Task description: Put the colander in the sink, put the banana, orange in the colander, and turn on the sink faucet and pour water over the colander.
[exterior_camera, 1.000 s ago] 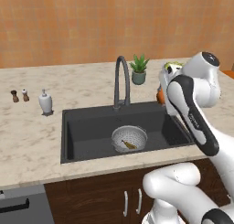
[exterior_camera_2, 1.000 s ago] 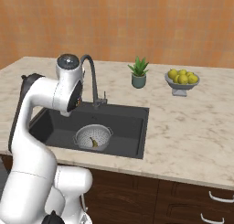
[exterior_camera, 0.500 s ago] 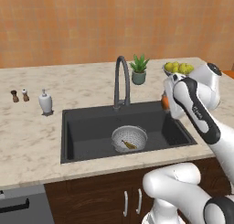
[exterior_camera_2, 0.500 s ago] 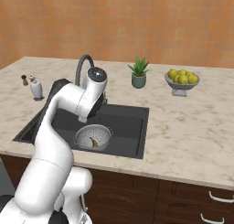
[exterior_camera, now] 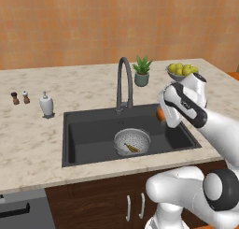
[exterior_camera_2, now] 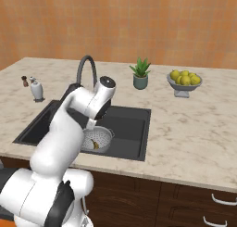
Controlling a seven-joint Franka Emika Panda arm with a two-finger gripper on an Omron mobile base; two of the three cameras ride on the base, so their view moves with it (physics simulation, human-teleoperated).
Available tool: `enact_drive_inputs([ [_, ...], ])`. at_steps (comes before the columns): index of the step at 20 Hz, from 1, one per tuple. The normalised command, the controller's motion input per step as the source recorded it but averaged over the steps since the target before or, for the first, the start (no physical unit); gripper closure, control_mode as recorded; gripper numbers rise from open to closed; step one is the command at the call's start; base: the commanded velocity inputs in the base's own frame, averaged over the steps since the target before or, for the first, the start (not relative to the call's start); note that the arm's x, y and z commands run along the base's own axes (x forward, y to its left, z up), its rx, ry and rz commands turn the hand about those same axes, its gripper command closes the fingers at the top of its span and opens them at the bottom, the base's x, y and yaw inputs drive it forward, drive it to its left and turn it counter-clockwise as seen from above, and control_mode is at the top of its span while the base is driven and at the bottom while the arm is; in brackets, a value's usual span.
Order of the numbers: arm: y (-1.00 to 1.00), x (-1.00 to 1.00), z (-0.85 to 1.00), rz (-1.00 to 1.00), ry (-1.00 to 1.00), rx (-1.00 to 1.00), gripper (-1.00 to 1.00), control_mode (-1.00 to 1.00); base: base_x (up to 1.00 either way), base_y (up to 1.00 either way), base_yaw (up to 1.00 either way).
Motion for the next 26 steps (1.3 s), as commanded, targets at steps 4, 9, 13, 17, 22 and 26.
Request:
enact_drive_inputs([
  [4, 0.00, 0.49, -0.75, 0.11, 0.21, 0.00, 1.00, -1.00, 0.00, 0.00, 0.00],
  [9, 0.00, 0.41, -0.75, 0.08, 0.18, 0.00, 1.00, -1.00, 0.00, 0.00, 0.00],
  [13, 0.26, 0.26, -0.60, 0.01, 0.11, 0.00, 1.00, -1.00, 0.00, 0.00, 0.00],
  [17, 0.26, 0.15, -0.58, 0.00, 0.05, 0.00, 1.00, -1.00, 0.00, 0.00, 0.00],
  [22, 0.00, 0.00, -0.66, 0.01, 0.00, 0.00, 1.00, -1.00, 0.00, 0.00, 0.00],
  [26, 0.05, 0.03, -0.54, 0.02, 0.00, 0.00, 1.00, -1.00, 0.00, 0.00, 0.00],
])
